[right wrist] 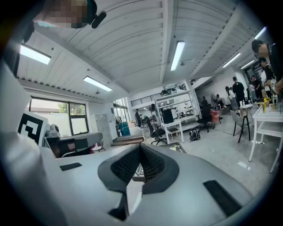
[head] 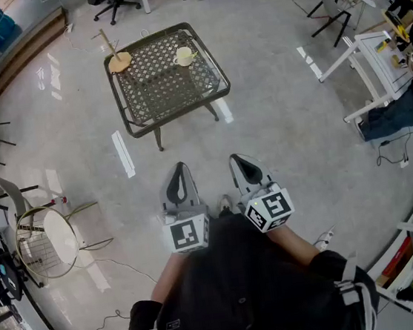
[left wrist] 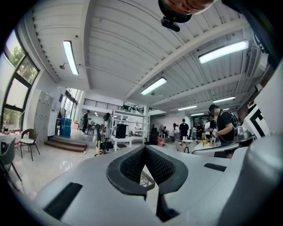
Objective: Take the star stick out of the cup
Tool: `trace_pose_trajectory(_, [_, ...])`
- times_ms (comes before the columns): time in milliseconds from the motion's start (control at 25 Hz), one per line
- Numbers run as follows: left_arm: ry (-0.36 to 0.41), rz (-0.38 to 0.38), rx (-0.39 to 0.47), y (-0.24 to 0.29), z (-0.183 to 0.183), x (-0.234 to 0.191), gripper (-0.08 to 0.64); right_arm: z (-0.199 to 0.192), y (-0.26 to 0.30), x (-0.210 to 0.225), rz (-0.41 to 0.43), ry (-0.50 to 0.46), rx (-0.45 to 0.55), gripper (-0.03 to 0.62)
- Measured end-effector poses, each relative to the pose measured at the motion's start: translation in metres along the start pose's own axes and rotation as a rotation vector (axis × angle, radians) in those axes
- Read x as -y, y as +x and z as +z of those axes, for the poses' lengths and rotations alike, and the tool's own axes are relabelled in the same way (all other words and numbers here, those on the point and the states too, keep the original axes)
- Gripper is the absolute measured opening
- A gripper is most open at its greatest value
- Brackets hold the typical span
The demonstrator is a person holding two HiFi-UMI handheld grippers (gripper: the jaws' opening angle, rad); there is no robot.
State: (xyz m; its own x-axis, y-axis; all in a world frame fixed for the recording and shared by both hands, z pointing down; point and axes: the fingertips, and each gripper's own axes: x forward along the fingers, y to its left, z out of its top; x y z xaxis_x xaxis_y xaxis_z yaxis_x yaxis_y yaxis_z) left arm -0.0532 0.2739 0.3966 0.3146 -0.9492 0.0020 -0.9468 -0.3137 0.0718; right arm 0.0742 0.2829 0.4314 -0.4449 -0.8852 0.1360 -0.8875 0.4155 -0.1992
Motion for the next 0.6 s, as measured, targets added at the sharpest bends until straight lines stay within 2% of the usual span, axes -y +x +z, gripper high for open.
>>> trace_pose_trajectory(600, [-0.019, 0.016, 0.006, -0.007, 0.002, -0.028, 0.015, 0.003, 0.016, -0.020, 0.012, 0.021, 0.018, 0.011])
